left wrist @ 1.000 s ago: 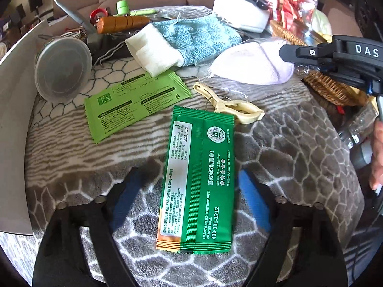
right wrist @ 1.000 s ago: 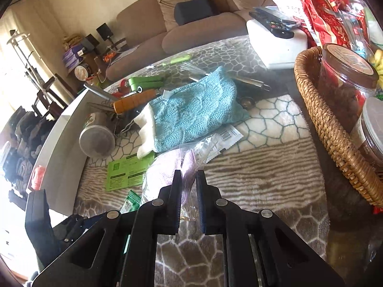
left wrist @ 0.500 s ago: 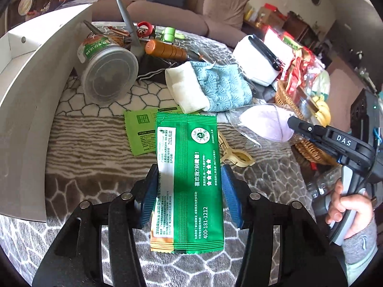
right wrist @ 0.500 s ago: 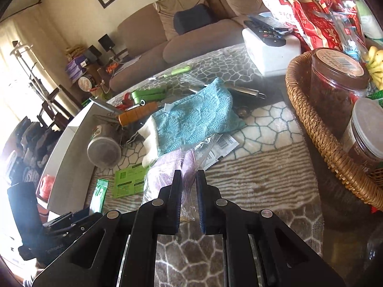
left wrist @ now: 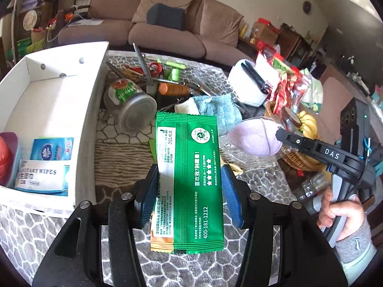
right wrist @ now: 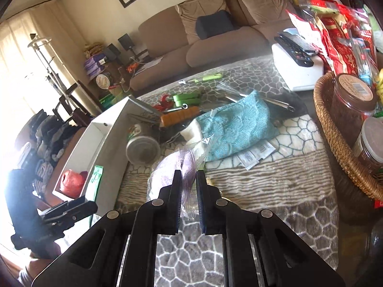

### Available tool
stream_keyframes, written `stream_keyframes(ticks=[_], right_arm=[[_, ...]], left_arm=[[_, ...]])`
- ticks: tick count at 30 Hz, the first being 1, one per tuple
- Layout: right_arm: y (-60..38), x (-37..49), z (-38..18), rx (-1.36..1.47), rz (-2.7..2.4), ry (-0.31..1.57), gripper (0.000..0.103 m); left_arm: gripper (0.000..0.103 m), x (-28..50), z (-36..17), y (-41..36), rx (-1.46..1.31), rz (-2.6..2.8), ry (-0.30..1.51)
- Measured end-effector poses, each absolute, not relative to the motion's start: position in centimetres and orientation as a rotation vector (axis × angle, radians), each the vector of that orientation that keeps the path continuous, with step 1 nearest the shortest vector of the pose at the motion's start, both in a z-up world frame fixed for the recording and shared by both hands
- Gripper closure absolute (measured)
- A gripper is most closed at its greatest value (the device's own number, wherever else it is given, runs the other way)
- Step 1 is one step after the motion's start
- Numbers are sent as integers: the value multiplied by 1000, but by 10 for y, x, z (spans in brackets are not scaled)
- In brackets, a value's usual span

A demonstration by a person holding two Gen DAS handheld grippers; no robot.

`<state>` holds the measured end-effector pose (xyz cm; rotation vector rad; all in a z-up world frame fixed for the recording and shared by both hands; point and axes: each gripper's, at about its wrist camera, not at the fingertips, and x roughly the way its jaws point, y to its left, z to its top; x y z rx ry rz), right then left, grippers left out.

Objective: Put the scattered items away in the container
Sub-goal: 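Carry the lavender bag into the box with the right gripper while the left holds the packet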

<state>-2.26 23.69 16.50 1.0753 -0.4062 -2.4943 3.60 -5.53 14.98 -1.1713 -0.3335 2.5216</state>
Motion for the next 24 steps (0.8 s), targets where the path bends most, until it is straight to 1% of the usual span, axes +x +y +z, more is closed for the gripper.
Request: stream_keyframes(ticks=[8, 14, 19, 24], right_arm=[[174, -4, 214, 998, -2446, -298, 92], [113, -13, 238, 971, -2380, -324, 92], [45, -42, 245, 980, -2315, -350, 92], [-34, -88, 230, 1049, -2236, -405, 92]], left_arm=[[55, 75, 192, -147, -1113, 2643, -387], [55, 89, 218, -227, -1065, 2764, -444], [55, 98, 220, -273, -1048, 2818, -487], [55, 106, 209, -312, -1056, 2846, -544]])
